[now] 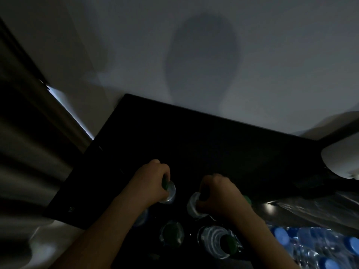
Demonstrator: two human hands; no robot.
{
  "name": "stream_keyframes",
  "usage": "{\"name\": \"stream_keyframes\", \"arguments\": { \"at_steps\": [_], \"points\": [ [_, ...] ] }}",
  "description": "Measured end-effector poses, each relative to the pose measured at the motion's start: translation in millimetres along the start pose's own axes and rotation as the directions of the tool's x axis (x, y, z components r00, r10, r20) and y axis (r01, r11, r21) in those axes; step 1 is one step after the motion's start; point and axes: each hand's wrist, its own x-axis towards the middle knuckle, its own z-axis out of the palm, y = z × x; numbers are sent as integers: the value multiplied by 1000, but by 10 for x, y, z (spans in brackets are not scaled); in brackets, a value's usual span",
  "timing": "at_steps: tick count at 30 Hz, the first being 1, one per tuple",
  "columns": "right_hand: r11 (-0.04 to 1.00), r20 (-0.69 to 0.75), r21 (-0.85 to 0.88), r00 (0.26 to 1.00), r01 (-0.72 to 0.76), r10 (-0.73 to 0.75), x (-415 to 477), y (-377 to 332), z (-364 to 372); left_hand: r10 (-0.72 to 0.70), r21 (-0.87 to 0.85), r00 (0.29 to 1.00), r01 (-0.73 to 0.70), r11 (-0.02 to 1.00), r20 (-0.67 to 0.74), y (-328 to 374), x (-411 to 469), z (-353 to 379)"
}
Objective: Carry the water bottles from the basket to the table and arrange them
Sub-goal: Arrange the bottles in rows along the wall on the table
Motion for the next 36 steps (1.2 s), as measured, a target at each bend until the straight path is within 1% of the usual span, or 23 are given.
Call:
{"name": "stream_keyframes", "arguments": {
  "at_steps": [4, 8, 11, 14, 17, 22, 24, 26, 32, 36],
  "points": [
    [998, -53, 56, 998, 34, -31, -15, 6, -20, 17, -65, 1000, -17, 998, 3, -31, -2, -67],
    [990, -134, 110, 989, 82, -67, 73, -48, -216, 37, -129, 997, -46, 991, -68, -132, 93, -293],
    [989, -156, 100, 983, 113, -96, 235, -128, -385, 69, -118, 992, -81, 990, -103, -228, 205, -529],
    [990, -186, 112, 980, 87, -65, 417, -274, -517, 96, -111, 987, -111, 988, -130, -359, 337, -820],
    [985, -261, 164, 965, 52, -8, 598, -508, -627, 131, -84, 980, -145, 986, -152, -528, 503, -1151],
    [986, -308, 166, 950, 0, 52, 1000, -897, -784, 194, -34, 938, -212, 977, -289, -854, 874, -1551],
    [975, -326, 222, 941, -20, 93, 1154, -1042, -844, 205, 11, 938, -210, 978, -279, -980, 1045, -1687],
    [964, -311, 263, 943, -37, 121, 1301, -1182, -901, 206, 46, 944, -201, 979, -256, -1115, 1212, -1814],
    [958, -308, 272, 934, -96, 181, 1778, -1436, -1008, 202, 67, 951, -192, 979, -233, -1469, 1660, -2078],
    [962, -311, 251, 932, -108, 185, 2038, -1491, -1082, 206, 75, 952, -194, 978, -227, -1570, 1974, -2188]
  ]
}}
